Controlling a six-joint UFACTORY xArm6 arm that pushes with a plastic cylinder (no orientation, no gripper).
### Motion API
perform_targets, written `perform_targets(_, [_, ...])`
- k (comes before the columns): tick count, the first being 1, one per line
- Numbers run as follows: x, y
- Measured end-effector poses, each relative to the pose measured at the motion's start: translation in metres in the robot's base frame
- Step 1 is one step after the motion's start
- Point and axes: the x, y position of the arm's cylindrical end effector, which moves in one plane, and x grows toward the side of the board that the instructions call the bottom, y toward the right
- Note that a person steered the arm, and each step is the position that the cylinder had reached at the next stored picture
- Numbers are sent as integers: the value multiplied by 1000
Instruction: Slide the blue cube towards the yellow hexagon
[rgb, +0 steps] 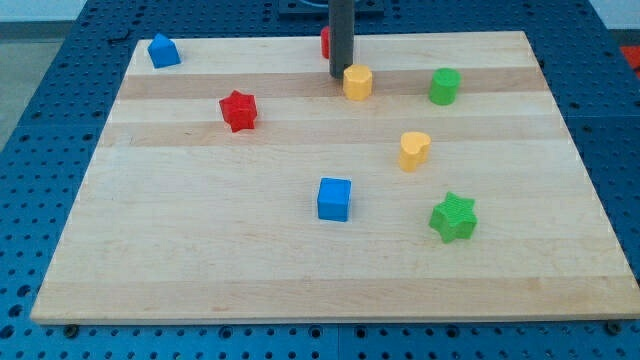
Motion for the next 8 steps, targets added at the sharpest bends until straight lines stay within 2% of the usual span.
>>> perform_targets(1, [2,-2])
perform_targets(3, [45,-34])
perform_targets(5, [92,-16])
perform_targets(8, [112,-17])
